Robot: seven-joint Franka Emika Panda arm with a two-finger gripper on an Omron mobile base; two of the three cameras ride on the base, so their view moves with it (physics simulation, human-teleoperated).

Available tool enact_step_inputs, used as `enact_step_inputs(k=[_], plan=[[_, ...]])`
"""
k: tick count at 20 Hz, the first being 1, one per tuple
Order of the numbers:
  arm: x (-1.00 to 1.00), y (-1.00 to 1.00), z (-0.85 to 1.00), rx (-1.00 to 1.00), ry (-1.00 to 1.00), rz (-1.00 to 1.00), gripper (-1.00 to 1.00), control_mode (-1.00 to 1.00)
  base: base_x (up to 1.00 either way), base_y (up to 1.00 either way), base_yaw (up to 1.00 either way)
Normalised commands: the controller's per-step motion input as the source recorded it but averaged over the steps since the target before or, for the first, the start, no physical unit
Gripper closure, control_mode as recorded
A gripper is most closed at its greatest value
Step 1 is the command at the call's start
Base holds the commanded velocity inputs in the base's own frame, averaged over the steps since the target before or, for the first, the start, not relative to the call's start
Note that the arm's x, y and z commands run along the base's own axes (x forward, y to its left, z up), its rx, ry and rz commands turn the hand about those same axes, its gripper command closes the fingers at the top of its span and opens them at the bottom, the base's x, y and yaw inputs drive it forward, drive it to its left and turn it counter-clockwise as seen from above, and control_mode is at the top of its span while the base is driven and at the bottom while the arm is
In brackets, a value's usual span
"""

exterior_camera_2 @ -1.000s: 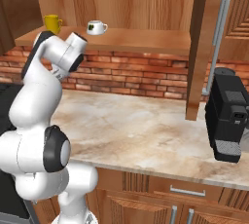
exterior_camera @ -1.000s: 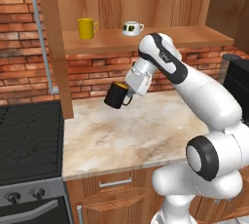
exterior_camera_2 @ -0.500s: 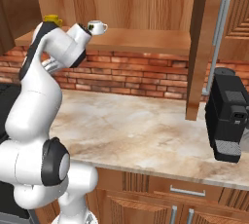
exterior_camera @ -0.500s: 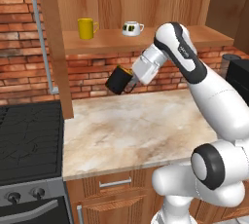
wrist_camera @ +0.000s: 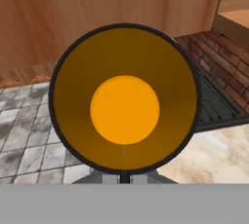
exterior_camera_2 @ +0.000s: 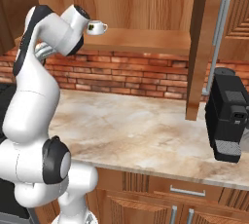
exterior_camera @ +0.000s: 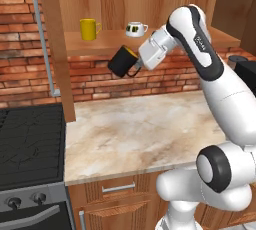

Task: Pick the mug on the counter and place it in the cabinet with the handle facing the right, like the mugs already inside.

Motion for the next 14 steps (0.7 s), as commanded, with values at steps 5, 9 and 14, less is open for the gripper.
enact_step_inputs(k=[5, 9, 14], plan=[[0.15, 0.00, 0.08, 0.18, -0.11, -0.06, 1.00, -1.00, 0.00, 0.00, 0.00], [0.00, -0.04, 0.39, 0.10, -0.03, -0.02, 1.00, -1.00, 0.00, 0.00, 0.00], [0.16, -0.12, 0.30, 0.03, 0.02, -0.01, 1.00, -1.00, 0.00, 0.00, 0.00]])
